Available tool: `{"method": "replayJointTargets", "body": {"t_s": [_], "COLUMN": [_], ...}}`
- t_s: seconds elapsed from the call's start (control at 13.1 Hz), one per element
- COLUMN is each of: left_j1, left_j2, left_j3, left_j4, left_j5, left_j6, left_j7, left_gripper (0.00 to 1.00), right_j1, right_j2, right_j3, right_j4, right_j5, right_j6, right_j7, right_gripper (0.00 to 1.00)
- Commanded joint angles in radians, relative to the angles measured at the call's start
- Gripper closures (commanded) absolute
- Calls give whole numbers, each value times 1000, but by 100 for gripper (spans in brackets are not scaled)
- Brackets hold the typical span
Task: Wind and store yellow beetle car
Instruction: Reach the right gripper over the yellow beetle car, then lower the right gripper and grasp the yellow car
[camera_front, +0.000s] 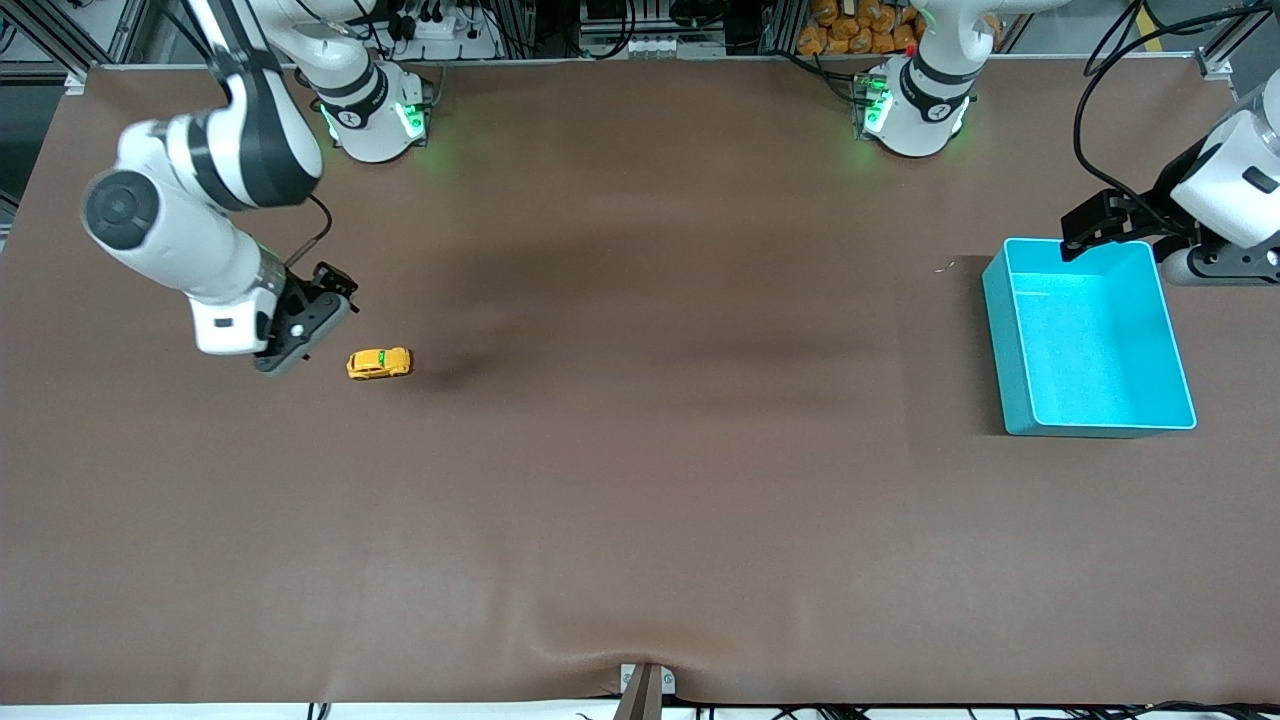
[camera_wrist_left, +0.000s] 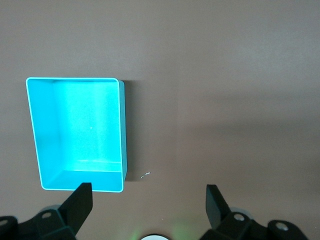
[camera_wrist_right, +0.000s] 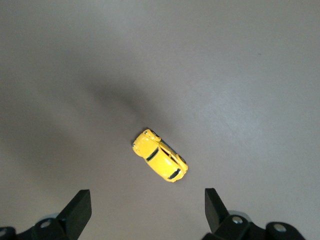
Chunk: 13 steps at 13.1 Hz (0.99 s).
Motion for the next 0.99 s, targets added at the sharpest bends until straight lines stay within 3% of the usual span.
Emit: {"method": "replayJointTargets", "body": {"t_s": [0.0, 0.23, 0.31, 0.38, 0.69, 0.92], "left_j1": [3, 2, 2, 2, 3, 3], "left_j2": [-9, -9, -9, -9, -13, -13], "left_j3": [-1, -2, -1, -2, -2, -2], "left_j4": [-2, 0, -1, -3, -18, -18], "left_j5": [21, 21, 21, 21, 21, 21], "left_j6": [-6, -6, -6, -6, -6, -6], "left_j7": [19, 10, 10, 10, 19, 9], "left_gripper": [0, 0, 0, 0, 0, 0], "right_j1": [-21, -19, -18, -18, -22, -22], "right_j2": [29, 102, 109, 110, 153, 199], "right_j3": [4, 4, 4, 4, 4, 2], "right_j4": [-78, -132, -155, -177, -201, -212], "right_j5": [-17, -68, -108, -144, -246, -261], "right_j6": [141, 357, 390, 407, 471, 537], "right_j7": [-210, -439, -444, -444, -444, -444], "right_gripper": [0, 0, 8, 9, 5, 5]}}
